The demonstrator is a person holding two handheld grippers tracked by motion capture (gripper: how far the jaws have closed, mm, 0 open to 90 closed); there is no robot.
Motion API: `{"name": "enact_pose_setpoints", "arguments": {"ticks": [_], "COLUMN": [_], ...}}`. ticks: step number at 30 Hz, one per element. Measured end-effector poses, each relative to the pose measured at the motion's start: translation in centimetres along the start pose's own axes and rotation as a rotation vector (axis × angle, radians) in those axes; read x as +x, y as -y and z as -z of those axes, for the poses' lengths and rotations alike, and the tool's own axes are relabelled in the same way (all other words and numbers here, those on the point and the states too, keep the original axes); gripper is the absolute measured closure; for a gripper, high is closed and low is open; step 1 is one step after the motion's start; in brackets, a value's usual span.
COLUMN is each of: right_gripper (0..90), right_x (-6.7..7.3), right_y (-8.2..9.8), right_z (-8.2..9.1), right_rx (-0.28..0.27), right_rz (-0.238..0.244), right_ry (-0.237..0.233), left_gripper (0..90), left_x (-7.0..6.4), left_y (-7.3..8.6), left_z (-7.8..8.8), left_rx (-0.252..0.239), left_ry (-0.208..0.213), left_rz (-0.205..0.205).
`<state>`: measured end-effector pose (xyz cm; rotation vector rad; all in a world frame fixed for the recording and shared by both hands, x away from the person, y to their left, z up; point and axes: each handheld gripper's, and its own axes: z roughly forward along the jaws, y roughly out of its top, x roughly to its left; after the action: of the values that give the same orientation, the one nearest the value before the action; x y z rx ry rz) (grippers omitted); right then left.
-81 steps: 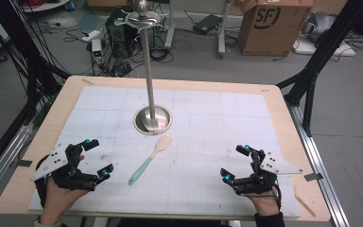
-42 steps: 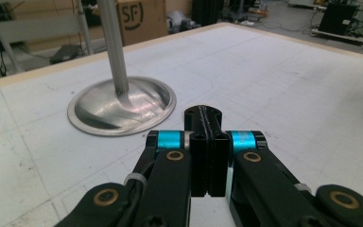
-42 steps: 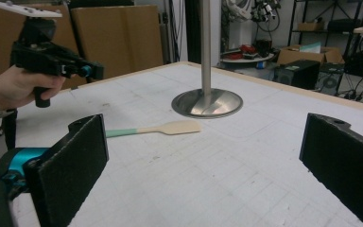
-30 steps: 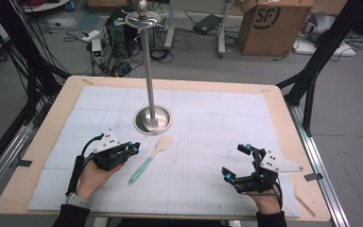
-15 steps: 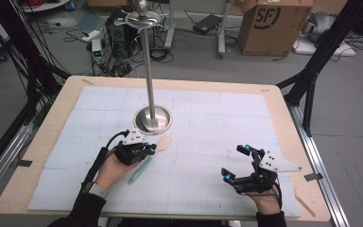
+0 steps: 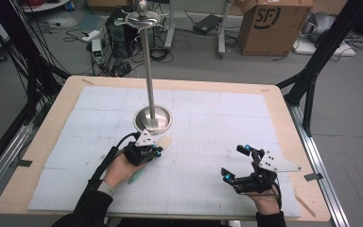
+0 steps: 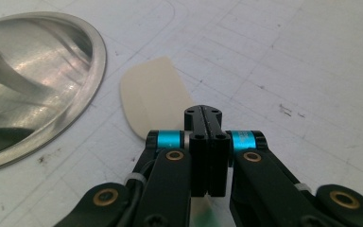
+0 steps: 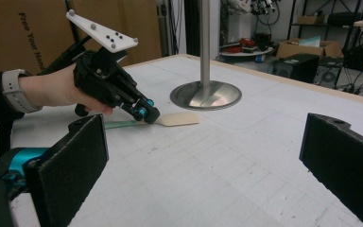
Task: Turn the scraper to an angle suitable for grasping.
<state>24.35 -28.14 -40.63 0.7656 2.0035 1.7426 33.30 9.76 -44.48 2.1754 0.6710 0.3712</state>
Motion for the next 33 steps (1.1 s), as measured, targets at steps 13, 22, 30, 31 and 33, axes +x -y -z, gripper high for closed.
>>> {"name": "enact_pose_setpoints", "arguments": {"ticks": [13,22,30,31,33], "right_gripper": [0.8,0.8,0.8,0.8,0.9], "right_x": [0.1,0.2,0.2,0.2,0.3], "right_y": [0.1,0.1,0.2,0.2,0.2], "right_z": [-0.5,-0.3,-0.4,-0.4,-0.5], "right_rx": [0.025,0.033,0.034,0.034,0.039], "right_rz": [0.011,0.007,0.014,0.014,0.012], "right_ry": [-0.010,-0.007,-0.007,-0.007,-0.009], "left_gripper": [89.9,90.0,90.0,90.0,90.0], "left_x": [0.6,1.7,2.6,2.6,3.2], "left_y": [0.5,1.8,2.3,2.3,3.5], "left_z": [0.6,2.6,5.3,5.3,5.8], "left_rx": [0.037,0.061,0.075,0.075,0.107], "left_ry": [-0.031,-0.054,-0.119,-0.119,-0.135], "left_rz": [0.025,0.046,0.057,0.057,0.068]}}
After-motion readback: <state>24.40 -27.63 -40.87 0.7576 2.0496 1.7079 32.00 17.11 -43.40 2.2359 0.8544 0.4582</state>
